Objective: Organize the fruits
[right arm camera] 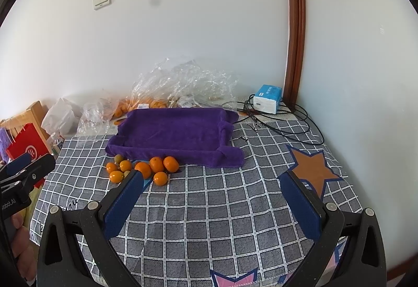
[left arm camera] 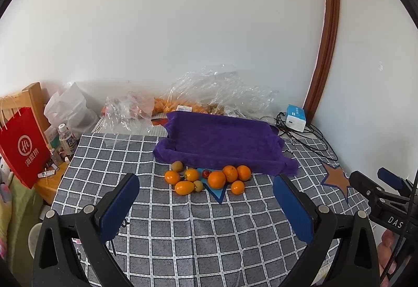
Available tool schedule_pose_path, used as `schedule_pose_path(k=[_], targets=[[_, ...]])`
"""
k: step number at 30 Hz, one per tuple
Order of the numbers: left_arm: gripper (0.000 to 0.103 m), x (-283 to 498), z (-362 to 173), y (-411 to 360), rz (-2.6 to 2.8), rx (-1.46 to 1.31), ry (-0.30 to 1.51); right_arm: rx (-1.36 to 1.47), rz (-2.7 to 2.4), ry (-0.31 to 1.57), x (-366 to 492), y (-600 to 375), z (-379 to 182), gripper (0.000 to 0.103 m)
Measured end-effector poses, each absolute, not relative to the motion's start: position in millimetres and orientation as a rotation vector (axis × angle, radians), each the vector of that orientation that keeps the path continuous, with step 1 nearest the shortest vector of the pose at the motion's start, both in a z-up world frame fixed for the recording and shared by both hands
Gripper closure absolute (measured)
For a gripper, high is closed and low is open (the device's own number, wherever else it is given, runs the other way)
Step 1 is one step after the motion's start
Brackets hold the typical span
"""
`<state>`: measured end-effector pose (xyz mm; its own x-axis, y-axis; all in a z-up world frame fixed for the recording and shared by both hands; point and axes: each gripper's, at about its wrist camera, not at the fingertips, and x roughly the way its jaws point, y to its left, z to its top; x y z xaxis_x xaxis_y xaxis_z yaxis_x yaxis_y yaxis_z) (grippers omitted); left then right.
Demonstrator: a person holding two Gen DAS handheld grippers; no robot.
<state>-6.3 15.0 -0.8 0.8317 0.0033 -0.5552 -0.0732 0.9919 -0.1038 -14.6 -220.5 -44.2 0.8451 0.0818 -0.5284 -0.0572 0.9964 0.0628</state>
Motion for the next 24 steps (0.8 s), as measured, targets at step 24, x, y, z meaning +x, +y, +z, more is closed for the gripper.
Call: schedule_pose_path(k=[24], targets=[[0.0,-8.2,0.4,20.3,0.047,-0.122,0.578,0.039,0.082,0.552,-15.9,-213.4,-45.3,0.0]])
